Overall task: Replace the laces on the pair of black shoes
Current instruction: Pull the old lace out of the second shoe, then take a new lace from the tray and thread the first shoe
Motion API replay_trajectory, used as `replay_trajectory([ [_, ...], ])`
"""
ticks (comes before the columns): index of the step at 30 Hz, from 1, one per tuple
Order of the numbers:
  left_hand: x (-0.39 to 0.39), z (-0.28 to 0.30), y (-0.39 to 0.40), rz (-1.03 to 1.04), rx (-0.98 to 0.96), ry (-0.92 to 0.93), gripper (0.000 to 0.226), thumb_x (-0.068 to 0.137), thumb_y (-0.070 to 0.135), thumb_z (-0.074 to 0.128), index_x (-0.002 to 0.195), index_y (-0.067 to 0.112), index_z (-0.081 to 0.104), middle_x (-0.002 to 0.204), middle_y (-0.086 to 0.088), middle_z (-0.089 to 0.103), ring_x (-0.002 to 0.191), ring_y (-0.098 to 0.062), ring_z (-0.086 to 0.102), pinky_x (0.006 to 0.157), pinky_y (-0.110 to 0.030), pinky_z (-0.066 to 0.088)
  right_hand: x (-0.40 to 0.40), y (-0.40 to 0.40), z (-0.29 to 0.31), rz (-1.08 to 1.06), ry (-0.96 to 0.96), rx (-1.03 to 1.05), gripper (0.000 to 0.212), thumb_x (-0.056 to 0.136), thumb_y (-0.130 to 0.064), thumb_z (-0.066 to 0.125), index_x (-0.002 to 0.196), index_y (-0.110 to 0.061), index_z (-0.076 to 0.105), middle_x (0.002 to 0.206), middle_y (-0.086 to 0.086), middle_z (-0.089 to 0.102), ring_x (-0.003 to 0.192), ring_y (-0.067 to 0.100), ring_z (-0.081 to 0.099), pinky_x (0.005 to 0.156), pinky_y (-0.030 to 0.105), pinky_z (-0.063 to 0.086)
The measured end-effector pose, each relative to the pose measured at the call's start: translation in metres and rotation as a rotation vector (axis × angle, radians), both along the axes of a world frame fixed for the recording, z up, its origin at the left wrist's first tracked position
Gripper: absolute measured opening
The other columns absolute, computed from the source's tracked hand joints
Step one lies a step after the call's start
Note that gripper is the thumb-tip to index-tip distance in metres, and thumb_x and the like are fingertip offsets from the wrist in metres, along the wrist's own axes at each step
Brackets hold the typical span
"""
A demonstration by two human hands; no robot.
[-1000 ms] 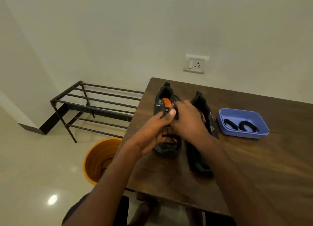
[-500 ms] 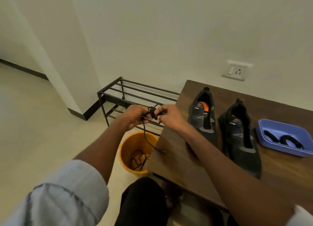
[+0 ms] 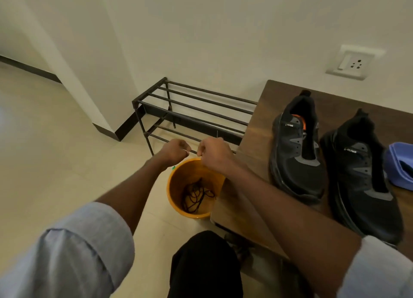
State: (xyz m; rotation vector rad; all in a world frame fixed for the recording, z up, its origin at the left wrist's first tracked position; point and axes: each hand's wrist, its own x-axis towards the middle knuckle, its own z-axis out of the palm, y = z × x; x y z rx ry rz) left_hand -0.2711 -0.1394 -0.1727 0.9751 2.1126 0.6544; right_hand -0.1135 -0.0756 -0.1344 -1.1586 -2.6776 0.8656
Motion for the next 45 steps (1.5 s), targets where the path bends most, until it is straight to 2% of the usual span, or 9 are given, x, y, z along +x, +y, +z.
replay_trajectory([
  [6,0.063,0.042,0.026,-0.024,0.376,0.192,0.022,0.106,0.031,0.054,0.118,0.017,0.067,0.100,0.005,0.068,0.090,-0.006,0.063,0.084,-0.033,0.055,0.098,0.004,0.063,-0.351,0.536,0.198,0.022,0.099,-0.009,0.059,0.103,-0.023,0.074,0.101,-0.012,0.069,0.093,0.005,0.064,0.081,0.025,0.055],
  [9,0.144,0.071,0.052,-0.046,0.529,0.167,0.030,0.103,0.045,0.057,0.124,0.025,0.062,0.115,0.002,0.067,0.101,-0.011,0.065,0.090,-0.040,0.058,0.179,0.014,0.084,-0.539,0.665,0.473,0.023,0.092,-0.005,0.056,0.098,-0.020,0.072,0.103,-0.006,0.069,0.097,0.013,0.065,0.088,0.027,0.052],
  [13,0.247,0.086,0.066,-0.176,0.425,0.065,0.083,0.090,0.068,0.062,0.157,0.034,0.028,0.160,-0.002,0.035,0.141,-0.024,0.045,0.109,-0.039,0.043,0.270,0.027,0.073,-0.746,0.412,0.505,0.022,0.093,-0.012,0.064,0.112,-0.021,0.069,0.124,0.000,0.063,0.116,0.023,0.059,0.099,0.040,0.050],
  [16,0.290,0.077,0.064,-0.217,0.282,0.184,0.118,0.074,0.078,0.069,0.158,0.043,-0.004,0.169,-0.001,0.012,0.150,-0.036,0.031,0.116,-0.061,0.036,0.312,0.023,0.057,-0.747,0.172,0.333,0.049,0.092,-0.036,0.072,0.138,-0.036,0.057,0.154,0.000,0.045,0.141,0.026,0.043,0.111,0.055,0.043],
  [19,0.301,0.069,0.062,-0.202,0.229,0.320,0.125,0.074,0.065,0.078,0.159,0.042,-0.011,0.171,0.000,0.006,0.153,-0.036,0.023,0.118,-0.065,0.031,0.328,0.010,0.044,-0.703,0.173,0.172,0.073,0.089,-0.049,0.074,0.151,-0.048,0.038,0.167,-0.005,0.027,0.149,0.025,0.033,0.113,0.056,0.041],
  [29,0.321,0.074,0.040,-0.250,0.322,0.355,0.109,0.075,0.066,0.063,0.162,0.032,0.007,0.167,-0.003,0.019,0.153,-0.030,0.027,0.118,-0.061,0.033,0.317,0.000,0.029,-0.775,0.176,0.197,0.071,0.091,-0.054,0.068,0.152,-0.052,0.032,0.167,-0.011,0.023,0.150,0.021,0.028,0.114,0.054,0.034],
  [32,0.337,0.084,0.050,-0.214,0.586,0.514,0.080,0.092,0.042,0.065,0.159,0.023,0.027,0.164,-0.006,0.030,0.153,-0.025,0.028,0.122,-0.055,0.029,0.323,0.007,0.028,-0.860,0.468,0.233,0.049,0.095,-0.040,0.067,0.142,-0.040,0.052,0.148,-0.012,0.049,0.134,0.011,0.047,0.107,0.045,0.048],
  [37,0.370,0.094,0.076,-0.427,0.843,0.410,0.052,0.095,0.030,0.064,0.145,0.024,0.050,0.146,0.003,0.053,0.140,-0.012,0.043,0.120,-0.045,0.035,0.374,0.057,0.053,-1.196,0.764,0.217,0.022,0.099,-0.010,0.062,0.117,-0.019,0.072,0.110,-0.007,0.069,0.097,0.007,0.064,0.083,0.022,0.054],
  [45,0.406,0.074,0.086,-0.733,0.682,0.589,0.039,0.102,0.044,0.049,0.137,0.029,0.059,0.157,0.006,0.044,0.157,-0.015,0.018,0.127,-0.044,0.003,0.431,0.146,0.058,-0.918,0.088,0.251,0.033,0.092,0.002,0.057,0.115,-0.010,0.076,0.117,0.004,0.075,0.110,0.023,0.068,0.084,0.023,0.045],
])
